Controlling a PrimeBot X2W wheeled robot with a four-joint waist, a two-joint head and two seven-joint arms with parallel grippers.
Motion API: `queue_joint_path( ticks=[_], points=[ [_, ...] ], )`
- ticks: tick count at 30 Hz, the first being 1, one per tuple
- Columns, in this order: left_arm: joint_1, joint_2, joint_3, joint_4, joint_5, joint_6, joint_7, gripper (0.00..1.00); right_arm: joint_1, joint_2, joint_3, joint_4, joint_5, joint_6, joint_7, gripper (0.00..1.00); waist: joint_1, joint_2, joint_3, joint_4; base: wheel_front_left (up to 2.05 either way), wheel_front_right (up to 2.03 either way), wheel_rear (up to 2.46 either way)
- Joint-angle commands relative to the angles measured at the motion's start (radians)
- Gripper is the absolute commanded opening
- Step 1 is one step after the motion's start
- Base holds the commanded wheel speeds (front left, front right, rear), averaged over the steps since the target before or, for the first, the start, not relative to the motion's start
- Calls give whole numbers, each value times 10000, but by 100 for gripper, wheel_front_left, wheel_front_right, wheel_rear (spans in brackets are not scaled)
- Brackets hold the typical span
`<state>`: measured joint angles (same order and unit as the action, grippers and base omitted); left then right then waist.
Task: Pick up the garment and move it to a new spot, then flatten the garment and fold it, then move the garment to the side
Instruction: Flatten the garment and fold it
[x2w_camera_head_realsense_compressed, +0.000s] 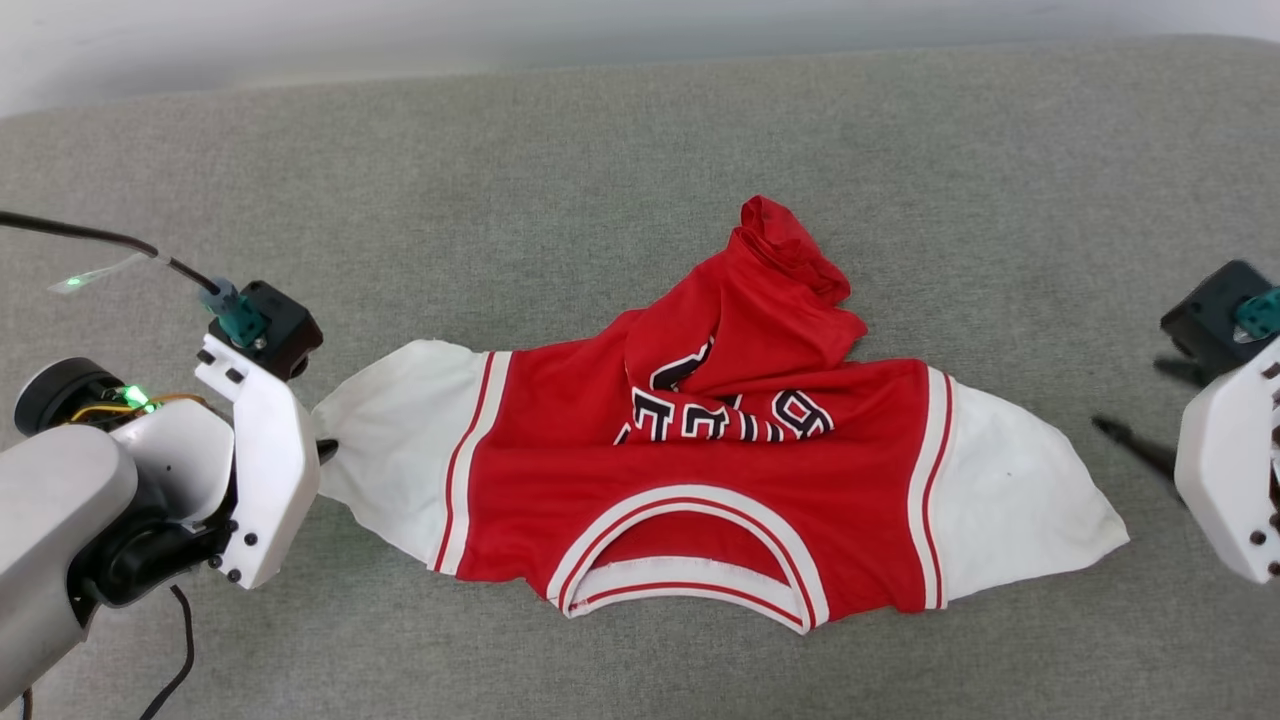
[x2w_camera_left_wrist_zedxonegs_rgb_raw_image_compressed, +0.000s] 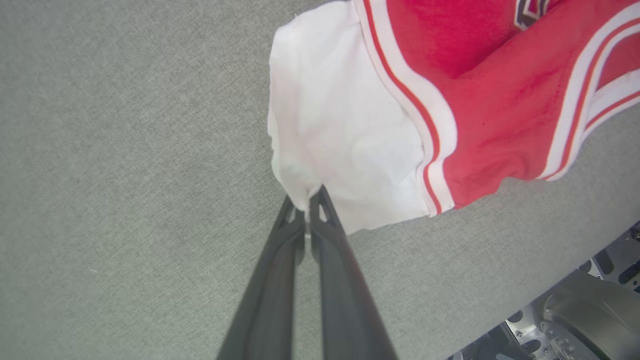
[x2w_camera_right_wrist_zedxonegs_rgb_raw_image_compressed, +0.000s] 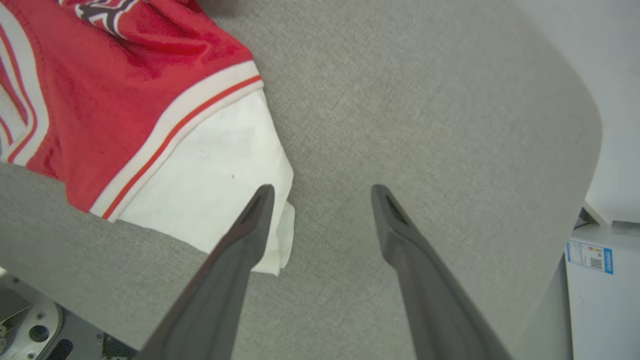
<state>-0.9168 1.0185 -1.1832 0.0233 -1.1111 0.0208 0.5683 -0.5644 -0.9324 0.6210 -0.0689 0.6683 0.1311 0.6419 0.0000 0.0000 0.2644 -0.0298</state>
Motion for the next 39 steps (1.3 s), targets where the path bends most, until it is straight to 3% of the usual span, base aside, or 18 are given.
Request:
queue_joint_path(
  ticks=[1,5,8,15,21,22,23,32,39],
  points=[
    [-72,26,57,-66,62,74,-49,0,-129,-36,207,-26,403,-5,468,100,0,0,74,40,0,0,0],
    [-159,39,122,-330,124,192,-111,0,-409,-30,711,404,1273,-5,1793,100,0,0,317,141,0,0,0],
    [-249,14,186,-451,149,261,-182,0,-552,275,1045,1000,1342,-5,2108,100,0,0,543,208,0,0,0],
    [-336,-190,225,-461,249,231,-346,0,62,1497,1611,2939,1885,-5,1445,100,0,0,991,399,0,0,0],
    [-94,-243,217,-249,128,163,-563,0,268,1881,2178,3386,2157,-2,522,100,0,0,900,318,0,0,0],
    [-45,-231,259,-228,79,170,-688,0,198,1845,2184,3375,2192,-2,332,42,0,0,825,289,0,0,0],
    [11,-215,310,-210,17,169,-816,0,125,1784,2189,3324,2221,0,132,0,0,0,732,258,0,0,0],
    [636,481,941,-965,-459,238,-2446,0,100,456,1727,1766,2646,-5,-1472,0,0,0,-332,163,0,0,0],
    [120,976,1681,-1885,-412,307,-3241,0,-194,-94,476,340,2965,-5,-2089,0,0,0,-721,249,0,0,0]
  ],
)
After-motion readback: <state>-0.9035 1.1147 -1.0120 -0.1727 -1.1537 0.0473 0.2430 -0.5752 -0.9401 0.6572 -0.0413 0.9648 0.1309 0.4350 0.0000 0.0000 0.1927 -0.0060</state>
